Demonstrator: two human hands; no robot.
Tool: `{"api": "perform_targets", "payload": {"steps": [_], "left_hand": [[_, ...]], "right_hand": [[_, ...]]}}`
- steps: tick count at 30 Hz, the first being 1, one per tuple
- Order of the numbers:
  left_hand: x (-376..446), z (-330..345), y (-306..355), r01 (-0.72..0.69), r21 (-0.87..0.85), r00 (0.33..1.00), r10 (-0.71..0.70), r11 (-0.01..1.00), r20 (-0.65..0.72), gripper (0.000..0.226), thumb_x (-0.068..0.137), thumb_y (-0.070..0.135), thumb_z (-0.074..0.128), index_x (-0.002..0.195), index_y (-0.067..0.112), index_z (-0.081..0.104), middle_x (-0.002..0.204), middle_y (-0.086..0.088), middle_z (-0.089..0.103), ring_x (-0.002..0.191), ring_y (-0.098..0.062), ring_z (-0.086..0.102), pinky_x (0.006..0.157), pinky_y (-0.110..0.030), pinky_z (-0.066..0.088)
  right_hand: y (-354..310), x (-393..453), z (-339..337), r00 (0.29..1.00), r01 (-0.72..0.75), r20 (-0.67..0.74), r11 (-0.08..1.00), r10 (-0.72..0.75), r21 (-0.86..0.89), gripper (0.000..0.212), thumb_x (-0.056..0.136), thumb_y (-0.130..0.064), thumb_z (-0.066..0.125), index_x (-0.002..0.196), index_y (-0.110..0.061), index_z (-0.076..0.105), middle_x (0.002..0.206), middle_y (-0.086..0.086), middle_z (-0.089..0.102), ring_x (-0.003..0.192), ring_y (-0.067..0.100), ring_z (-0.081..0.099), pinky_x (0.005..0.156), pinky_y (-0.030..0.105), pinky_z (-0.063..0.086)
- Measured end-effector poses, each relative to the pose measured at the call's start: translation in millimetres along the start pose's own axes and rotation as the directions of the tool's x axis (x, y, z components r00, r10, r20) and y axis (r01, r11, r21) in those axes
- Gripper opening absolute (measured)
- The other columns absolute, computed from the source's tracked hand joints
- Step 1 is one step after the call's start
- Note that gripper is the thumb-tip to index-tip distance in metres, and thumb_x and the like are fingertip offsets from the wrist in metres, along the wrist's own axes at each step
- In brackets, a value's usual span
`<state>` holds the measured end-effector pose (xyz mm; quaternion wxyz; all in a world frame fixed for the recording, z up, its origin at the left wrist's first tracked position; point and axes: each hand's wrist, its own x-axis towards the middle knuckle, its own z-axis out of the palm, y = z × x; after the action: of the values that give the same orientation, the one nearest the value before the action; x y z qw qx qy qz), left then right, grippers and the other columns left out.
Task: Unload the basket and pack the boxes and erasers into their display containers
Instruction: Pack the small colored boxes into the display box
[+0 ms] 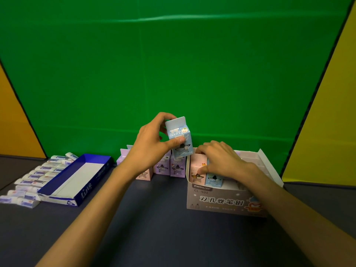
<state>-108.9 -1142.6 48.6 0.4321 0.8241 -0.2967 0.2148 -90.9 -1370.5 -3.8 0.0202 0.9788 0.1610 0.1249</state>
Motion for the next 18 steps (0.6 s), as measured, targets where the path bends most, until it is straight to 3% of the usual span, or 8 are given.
{"api": "perform_targets", "payload": {"steps": [6,12,18], "left_hand": [[13,20,17,-0.006,-0.061,0.995,0.012,0.998,0.096,0.045,0.078,0.031,0.084,0.112,0.024,0.057,0.098,0.013,0.066,0.085,0.000,0.060,0.075,-0.022,0.050],[21,58,17,0.003,0.027,0.918,-0.014,1.000,0.397,0.045,0.074,0.026,0.087,0.107,0.021,0.057,0.099,0.006,0.067,0.086,-0.016,0.065,0.079,-0.044,0.054],[23,94,15,-0.074,0.208,0.861,-0.043,0.975,0.508,0.048,0.065,0.033,0.092,0.099,0.026,0.058,0.096,0.009,0.067,0.079,-0.012,0.062,0.074,-0.040,0.054]], "right_hand": [[33,-16,-33,0.990,-0.078,-0.102,0.980,0.098,0.182,0.050,0.089,-0.054,0.064,0.127,-0.022,0.059,0.116,-0.007,0.065,0.097,0.008,0.058,0.087,0.028,0.046],[78,-43,-47,0.945,-0.196,-0.225,0.963,0.236,0.187,0.048,0.089,-0.043,0.069,0.132,-0.027,0.054,0.116,-0.007,0.059,0.089,0.008,0.054,0.078,0.029,0.042],[84,-63,-43,0.948,-0.228,-0.183,0.958,0.259,0.172,0.048,0.089,-0.049,0.066,0.130,-0.029,0.053,0.115,-0.009,0.057,0.090,0.007,0.054,0.079,0.031,0.046]]}}
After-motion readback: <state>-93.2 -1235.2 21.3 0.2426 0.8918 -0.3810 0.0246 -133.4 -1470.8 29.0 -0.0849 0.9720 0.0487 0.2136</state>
